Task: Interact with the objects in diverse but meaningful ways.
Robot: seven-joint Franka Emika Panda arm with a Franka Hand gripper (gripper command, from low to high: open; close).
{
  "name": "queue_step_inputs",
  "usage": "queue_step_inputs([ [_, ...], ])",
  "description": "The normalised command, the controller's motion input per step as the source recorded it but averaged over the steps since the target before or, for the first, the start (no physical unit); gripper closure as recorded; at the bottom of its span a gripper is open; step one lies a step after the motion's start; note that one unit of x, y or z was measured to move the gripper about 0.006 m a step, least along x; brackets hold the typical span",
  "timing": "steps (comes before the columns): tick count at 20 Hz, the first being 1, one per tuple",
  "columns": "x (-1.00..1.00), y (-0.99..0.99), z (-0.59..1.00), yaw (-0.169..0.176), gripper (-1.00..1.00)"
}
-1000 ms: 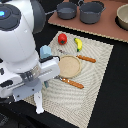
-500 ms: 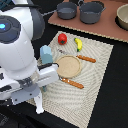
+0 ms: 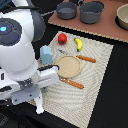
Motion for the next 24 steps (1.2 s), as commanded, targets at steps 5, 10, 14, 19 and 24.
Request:
queue_step_inputs([
  [5, 0.27, -0.09, -0.11, -0.046, 1.0],
  [10, 0.27, -0.04, 0.02, -0.046, 1.0],
  [14, 0.23, -0.01, 0.09, -0.046, 1.0],
  [19, 0.25, 0.03, 0.66, -0.064, 1.0],
  [24, 0.11, 0.01, 1.0, -0.059, 1.0],
])
